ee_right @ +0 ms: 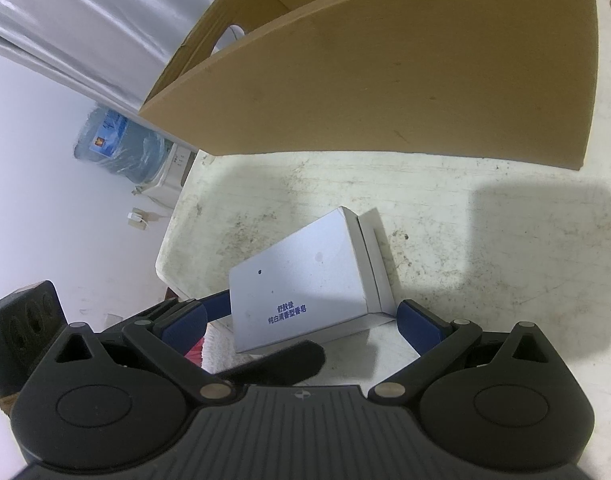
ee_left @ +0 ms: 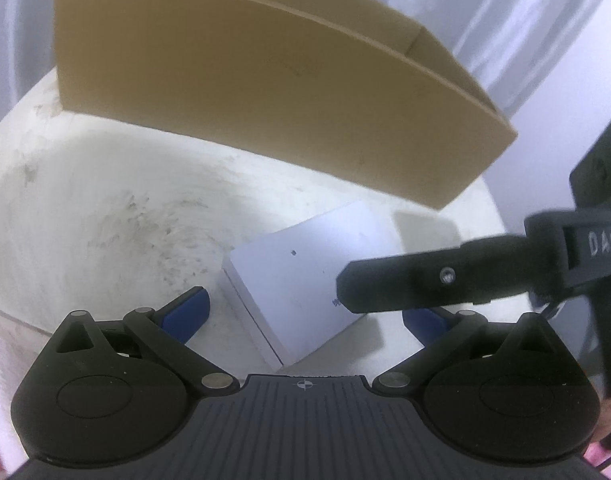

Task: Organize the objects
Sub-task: 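Move the right gripper toward the white rectangular box on the table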

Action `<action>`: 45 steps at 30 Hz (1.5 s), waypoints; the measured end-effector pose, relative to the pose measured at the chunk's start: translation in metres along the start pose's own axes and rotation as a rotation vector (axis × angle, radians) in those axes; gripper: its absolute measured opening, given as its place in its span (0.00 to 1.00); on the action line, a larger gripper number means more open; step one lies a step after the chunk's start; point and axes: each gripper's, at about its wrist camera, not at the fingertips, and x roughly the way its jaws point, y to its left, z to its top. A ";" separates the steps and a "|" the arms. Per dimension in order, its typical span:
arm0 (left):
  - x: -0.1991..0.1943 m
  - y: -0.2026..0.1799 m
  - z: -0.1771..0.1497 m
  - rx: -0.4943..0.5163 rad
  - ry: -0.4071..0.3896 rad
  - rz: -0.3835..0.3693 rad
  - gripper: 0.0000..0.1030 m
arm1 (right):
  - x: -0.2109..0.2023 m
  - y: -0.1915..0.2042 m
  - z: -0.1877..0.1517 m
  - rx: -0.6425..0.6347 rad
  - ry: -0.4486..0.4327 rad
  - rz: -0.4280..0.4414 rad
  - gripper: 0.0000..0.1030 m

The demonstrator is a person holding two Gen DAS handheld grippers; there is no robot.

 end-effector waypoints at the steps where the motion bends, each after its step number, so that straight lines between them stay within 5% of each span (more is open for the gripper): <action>1: -0.001 0.004 0.000 -0.024 -0.007 -0.013 1.00 | 0.000 0.000 0.000 0.000 0.000 -0.001 1.00; 6: -0.001 0.006 0.004 -0.052 0.007 -0.032 1.00 | 0.000 -0.001 0.001 0.002 0.000 0.000 1.00; 25: 0.005 -0.024 -0.001 0.091 0.040 0.126 1.00 | 0.001 -0.001 0.002 0.000 -0.001 -0.004 1.00; 45: 0.006 -0.020 -0.003 0.064 0.010 0.120 1.00 | 0.003 0.000 0.002 -0.002 -0.003 -0.005 1.00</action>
